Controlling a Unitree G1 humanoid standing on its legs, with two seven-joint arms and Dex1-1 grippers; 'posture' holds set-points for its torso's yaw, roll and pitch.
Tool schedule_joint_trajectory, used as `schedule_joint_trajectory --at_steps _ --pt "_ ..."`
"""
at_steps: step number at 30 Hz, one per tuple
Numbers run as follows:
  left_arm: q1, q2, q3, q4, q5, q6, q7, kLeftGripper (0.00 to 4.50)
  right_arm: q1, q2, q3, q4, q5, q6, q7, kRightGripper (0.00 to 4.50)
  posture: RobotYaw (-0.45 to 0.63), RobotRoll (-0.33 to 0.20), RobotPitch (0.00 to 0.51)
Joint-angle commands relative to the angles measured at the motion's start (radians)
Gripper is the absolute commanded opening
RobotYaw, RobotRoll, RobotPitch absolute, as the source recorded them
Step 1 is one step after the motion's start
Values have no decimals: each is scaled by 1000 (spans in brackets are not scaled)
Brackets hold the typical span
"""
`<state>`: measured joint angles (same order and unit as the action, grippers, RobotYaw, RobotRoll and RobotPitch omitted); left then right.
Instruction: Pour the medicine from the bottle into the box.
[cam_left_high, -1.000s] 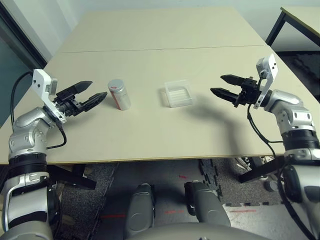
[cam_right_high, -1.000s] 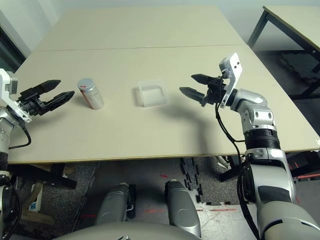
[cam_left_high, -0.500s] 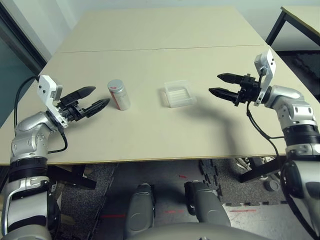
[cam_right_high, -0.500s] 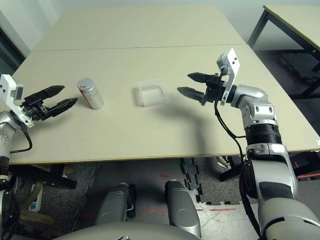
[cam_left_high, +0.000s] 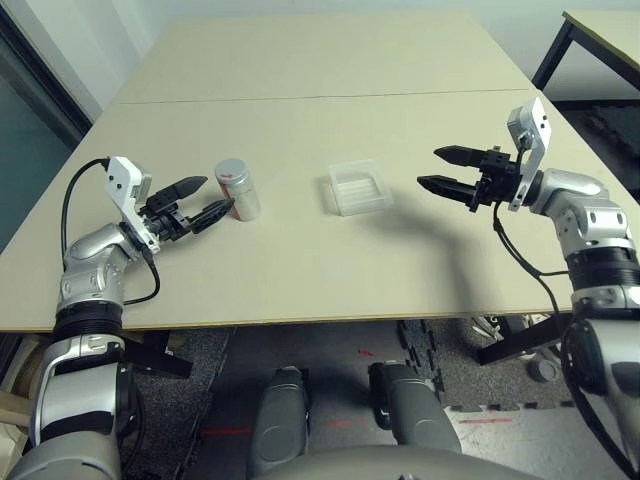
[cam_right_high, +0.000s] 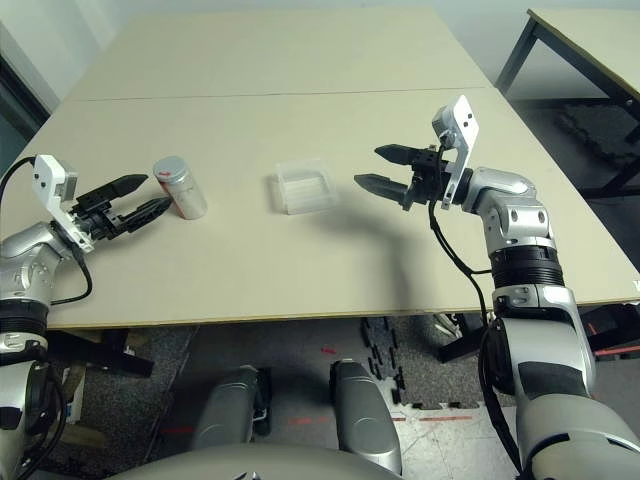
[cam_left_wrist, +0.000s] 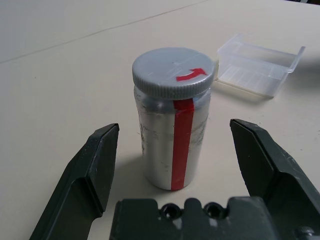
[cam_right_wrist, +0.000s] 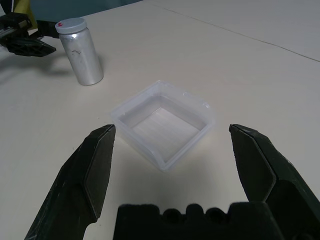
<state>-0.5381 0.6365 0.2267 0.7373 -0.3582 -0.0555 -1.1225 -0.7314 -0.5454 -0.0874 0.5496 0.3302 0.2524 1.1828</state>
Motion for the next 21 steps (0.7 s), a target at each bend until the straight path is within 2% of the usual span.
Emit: schedule_joint_trajectory --at_steps 1,21 --pt "-30 -13 -17 59 29 -36 -3 4459 10 -14 6 -27 -1 13 -2 4500 -131 0 118" --pt "-144 -80 -34 274 99 -167 35 4459 41 -19 2 -109 17 63 -25 4500 -161 0 120"
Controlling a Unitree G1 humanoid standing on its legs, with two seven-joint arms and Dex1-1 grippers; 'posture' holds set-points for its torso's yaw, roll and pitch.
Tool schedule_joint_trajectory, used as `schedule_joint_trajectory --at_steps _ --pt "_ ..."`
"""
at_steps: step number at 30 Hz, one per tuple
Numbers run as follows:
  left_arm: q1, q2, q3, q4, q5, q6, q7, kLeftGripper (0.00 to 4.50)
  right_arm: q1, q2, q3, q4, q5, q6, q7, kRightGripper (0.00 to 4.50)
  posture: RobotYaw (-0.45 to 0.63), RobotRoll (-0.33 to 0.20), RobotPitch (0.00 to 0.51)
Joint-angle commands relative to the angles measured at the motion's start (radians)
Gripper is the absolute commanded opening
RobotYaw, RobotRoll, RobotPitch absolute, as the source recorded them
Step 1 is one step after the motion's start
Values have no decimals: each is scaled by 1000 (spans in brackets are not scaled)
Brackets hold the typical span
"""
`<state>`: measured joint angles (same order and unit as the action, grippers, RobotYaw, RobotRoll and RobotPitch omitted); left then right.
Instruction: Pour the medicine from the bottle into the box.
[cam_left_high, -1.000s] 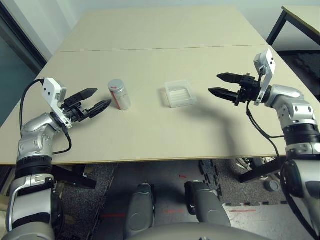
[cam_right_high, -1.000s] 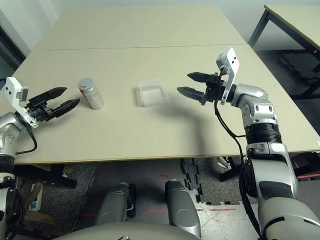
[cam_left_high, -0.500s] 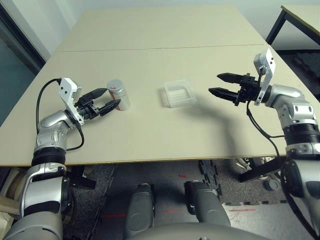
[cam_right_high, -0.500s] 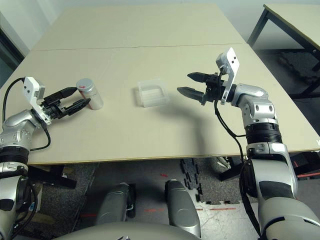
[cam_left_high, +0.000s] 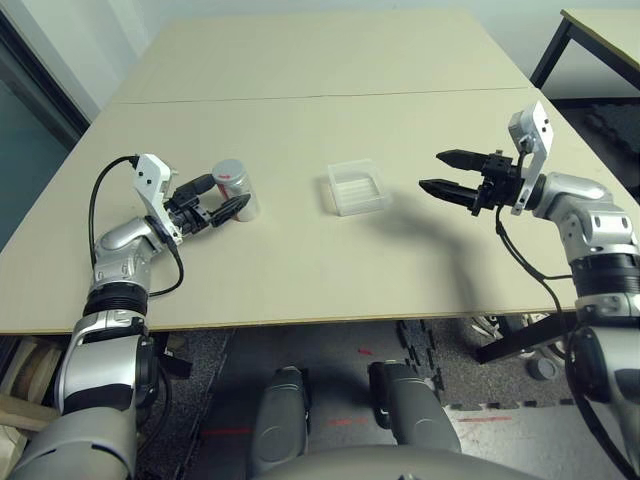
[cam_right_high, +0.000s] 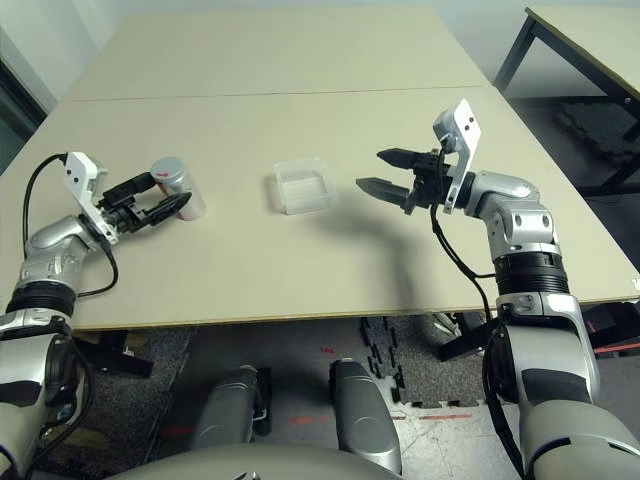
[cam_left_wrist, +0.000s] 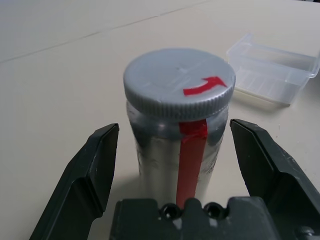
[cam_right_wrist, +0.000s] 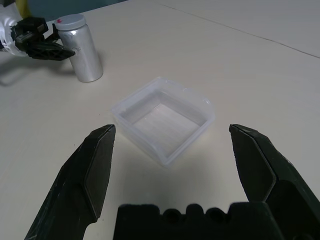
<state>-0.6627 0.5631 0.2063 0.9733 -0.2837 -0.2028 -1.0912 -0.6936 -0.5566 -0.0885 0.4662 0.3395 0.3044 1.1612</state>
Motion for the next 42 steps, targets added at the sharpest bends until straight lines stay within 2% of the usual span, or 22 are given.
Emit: schedule_joint_trajectory --at_steps 1,6,9,13,19,23,31,37,42 --pt "-26 -10 -15 48 29 -25 3 4459 3 -8 3 -28 8 13 -3 4500 -163 0 119" --pt "-59 -21 -25 102 54 -48 13 4459 4 -9 4 -40 11 22 -2 4500 -168 0 113" --pt "-71 -25 -27 120 57 -53 3 3904 10 -8 3 -53 13 29 -4 4500 -173 0 109" --pt "-87 -27 -27 137 60 -57 -3 2666 15 -5 3 -66 15 37 -7 4500 -172 0 106" --pt "-100 -26 -32 127 55 -30 -65 2659 5 7 9 -92 25 78 -17 4500 -163 0 106" --pt "-120 -18 -47 83 44 25 -168 2659 -37 28 37 -123 20 157 -54 4500 -146 0 108" --pt "-148 -17 -93 -62 31 159 -328 2659 -103 115 124 -235 31 266 -97 4500 -110 0 111" --pt "-162 -23 -122 -132 30 210 -377 2659 -166 200 142 -297 91 392 -132 4500 -97 0 114" --pt "-154 -36 -150 -201 21 244 -416 2659 -208 236 190 -314 89 429 -139 4500 -99 0 119"
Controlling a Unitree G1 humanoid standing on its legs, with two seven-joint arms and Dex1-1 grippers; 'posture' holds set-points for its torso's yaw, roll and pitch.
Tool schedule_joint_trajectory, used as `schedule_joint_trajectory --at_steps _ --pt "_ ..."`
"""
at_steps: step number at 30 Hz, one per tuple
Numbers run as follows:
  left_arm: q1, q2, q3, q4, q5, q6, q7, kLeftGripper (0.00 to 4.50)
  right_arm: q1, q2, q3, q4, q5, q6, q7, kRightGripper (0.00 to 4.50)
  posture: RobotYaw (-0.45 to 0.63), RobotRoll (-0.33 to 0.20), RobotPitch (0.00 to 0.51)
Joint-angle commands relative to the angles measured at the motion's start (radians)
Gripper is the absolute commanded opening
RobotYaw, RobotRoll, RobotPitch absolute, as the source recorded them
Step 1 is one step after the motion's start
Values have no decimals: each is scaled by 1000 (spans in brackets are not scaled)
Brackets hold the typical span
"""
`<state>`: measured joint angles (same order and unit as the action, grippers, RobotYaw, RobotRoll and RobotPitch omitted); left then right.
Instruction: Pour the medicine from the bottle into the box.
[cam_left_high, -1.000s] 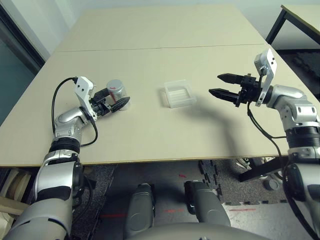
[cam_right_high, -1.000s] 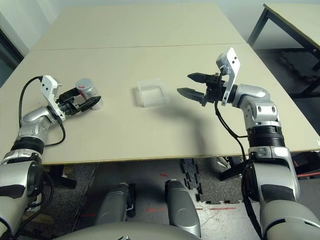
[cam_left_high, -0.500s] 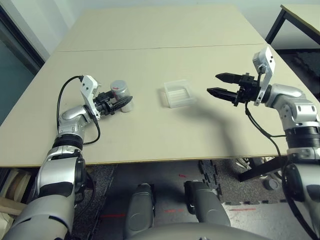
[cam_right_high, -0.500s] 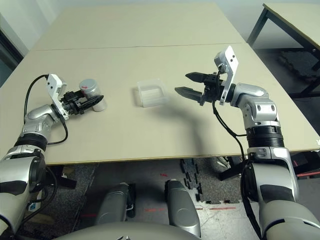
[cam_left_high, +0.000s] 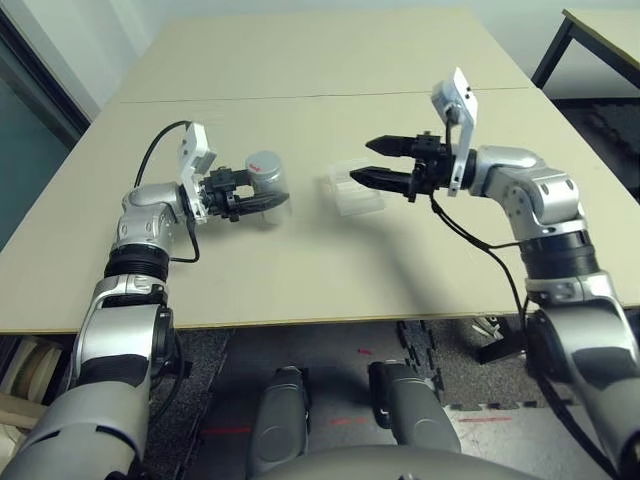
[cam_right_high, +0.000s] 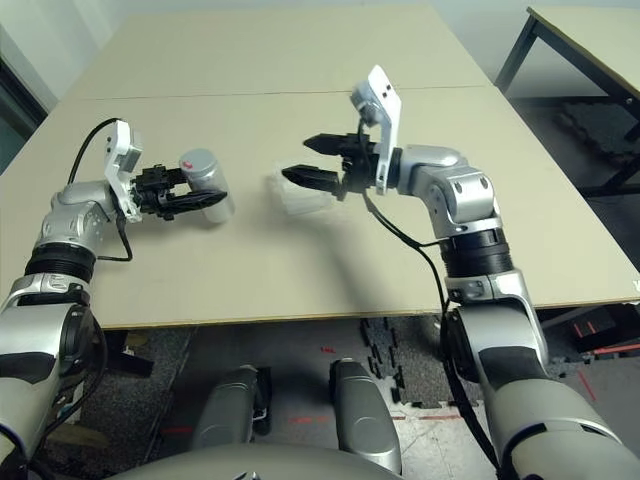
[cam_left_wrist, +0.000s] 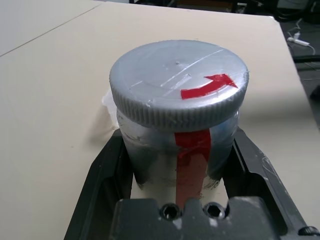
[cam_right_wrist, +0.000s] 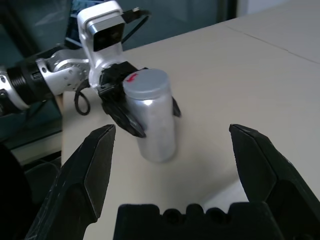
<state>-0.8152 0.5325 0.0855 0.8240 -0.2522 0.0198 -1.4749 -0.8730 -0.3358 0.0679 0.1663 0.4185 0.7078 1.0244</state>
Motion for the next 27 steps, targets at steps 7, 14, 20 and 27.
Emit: schedule_joint_trajectory --at_steps 7,14,20,27 --pt "-8 -32 -54 -113 -21 45 -50 2659 -76 56 102 27 -17 -4 19 4500 -96 0 117" --pt "8 -58 -70 -154 -35 52 -46 2659 -105 92 134 78 -37 -37 26 4500 -89 0 113" --pt "13 -73 -79 -180 -42 61 -39 2659 -132 122 132 118 -48 -56 22 4500 -90 0 113" --pt "8 -82 -78 -189 -46 67 -38 2659 -133 139 131 137 -59 -75 15 4500 -92 0 114"
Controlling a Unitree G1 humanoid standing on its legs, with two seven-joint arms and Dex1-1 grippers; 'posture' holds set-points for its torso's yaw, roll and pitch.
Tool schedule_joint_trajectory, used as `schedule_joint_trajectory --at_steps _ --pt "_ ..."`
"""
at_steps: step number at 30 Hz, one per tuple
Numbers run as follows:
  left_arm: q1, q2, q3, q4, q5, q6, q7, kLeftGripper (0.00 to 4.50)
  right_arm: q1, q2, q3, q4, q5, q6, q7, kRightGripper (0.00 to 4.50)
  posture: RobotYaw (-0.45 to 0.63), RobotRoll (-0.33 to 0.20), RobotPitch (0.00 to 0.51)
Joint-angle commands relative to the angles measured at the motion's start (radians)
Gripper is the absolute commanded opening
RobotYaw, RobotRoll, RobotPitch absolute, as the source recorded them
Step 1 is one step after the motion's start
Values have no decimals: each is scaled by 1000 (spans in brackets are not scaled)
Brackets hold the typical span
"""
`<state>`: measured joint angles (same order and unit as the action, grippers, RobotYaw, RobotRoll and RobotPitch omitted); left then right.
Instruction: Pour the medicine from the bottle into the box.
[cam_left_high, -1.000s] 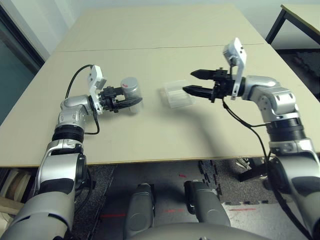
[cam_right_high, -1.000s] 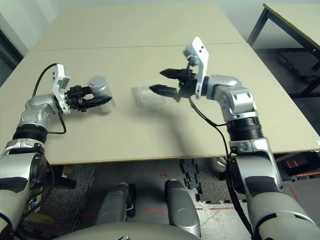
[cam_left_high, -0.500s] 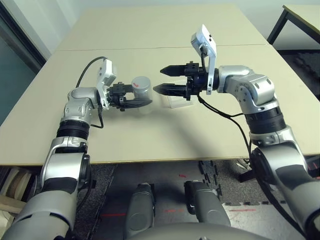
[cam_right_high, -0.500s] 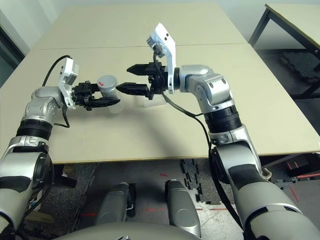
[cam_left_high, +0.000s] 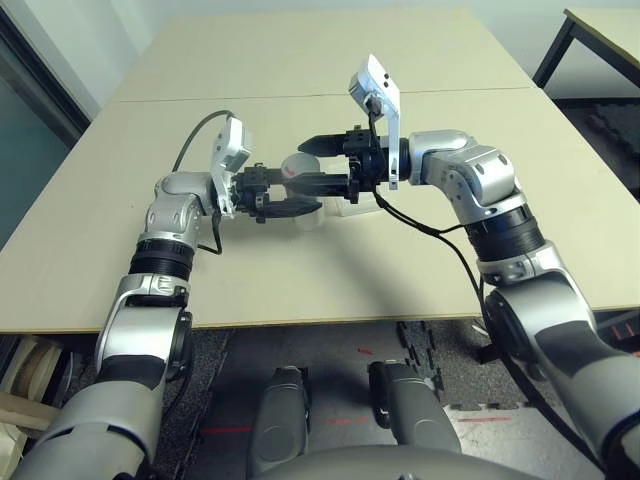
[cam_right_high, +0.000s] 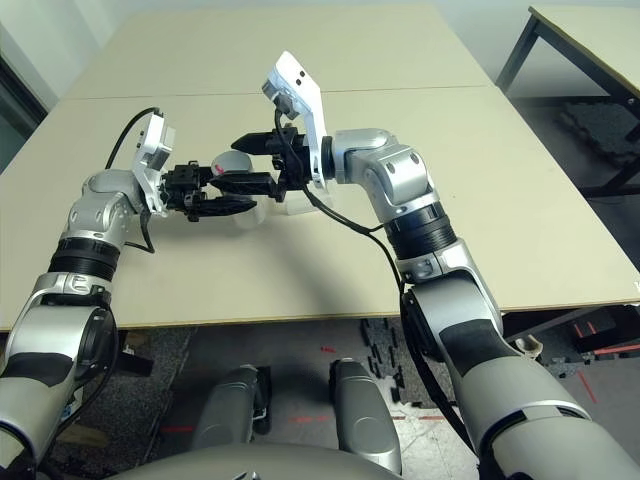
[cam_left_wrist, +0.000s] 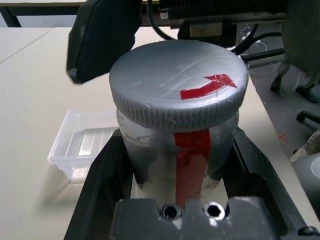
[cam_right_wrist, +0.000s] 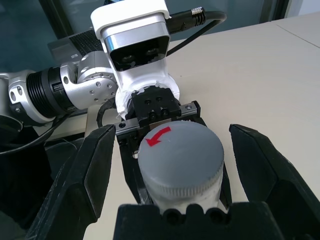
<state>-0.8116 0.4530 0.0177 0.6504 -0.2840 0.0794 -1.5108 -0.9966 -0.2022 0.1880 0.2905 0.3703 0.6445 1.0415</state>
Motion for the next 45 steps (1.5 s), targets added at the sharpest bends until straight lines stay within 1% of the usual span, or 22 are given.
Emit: schedule_joint_trajectory --at_steps 1,5,6,8,10,11,18,23,28,32,40,42,44,45 --pt "4 -2 -10 -17 -15 9 -2 2659 -9 7 11 14 -12 -14 -3 4500 -92 0 114" --pt "2 -2 -11 -16 -17 10 -1 2659 -3 9 14 20 -18 -25 -2 4500 -91 0 112" --pt "3 -3 -12 -19 -19 13 -5 2659 -1 9 14 19 -19 -27 -2 4126 -91 0 111" --pt "4 -3 -13 -23 -22 19 -11 2659 3 9 15 19 -22 -32 1 3605 -89 0 109" --pt "3 -3 -15 -28 -25 26 -18 2659 7 7 19 19 -24 -39 11 2814 -87 0 108" --pt "1 -3 -15 -29 -26 27 -21 2659 8 5 20 19 -24 -40 17 2585 -87 0 106" --pt "-10 -3 -17 -37 -33 41 -38 2659 22 -10 27 18 -7 -75 106 2585 -81 0 101" --pt "7 20 -58 -101 -31 61 -94 2659 42 -45 51 3 32 -116 286 2586 -65 0 103" --pt "28 23 -64 -170 -50 101 -100 2659 33 -65 69 30 27 -174 393 2586 -52 0 106" --pt "47 23 -63 -215 -64 125 -86 2659 10 -61 69 70 16 -205 428 2586 -46 0 109" --pt "71 37 -52 -233 -76 134 -62 2659 -14 -49 58 113 3 -218 421 2586 -44 0 110" --pt "75 39 -50 -241 -81 138 -56 2659 -18 -48 55 122 -2 -220 412 3303 -44 0 110" --pt "79 43 -50 -246 -86 142 -53 2659 -22 -46 52 128 -4 -221 407 3794 -46 0 109" --pt "81 44 -51 -248 -88 143 -50 2659 -23 -46 51 128 -4 -219 406 4167 -47 0 110"
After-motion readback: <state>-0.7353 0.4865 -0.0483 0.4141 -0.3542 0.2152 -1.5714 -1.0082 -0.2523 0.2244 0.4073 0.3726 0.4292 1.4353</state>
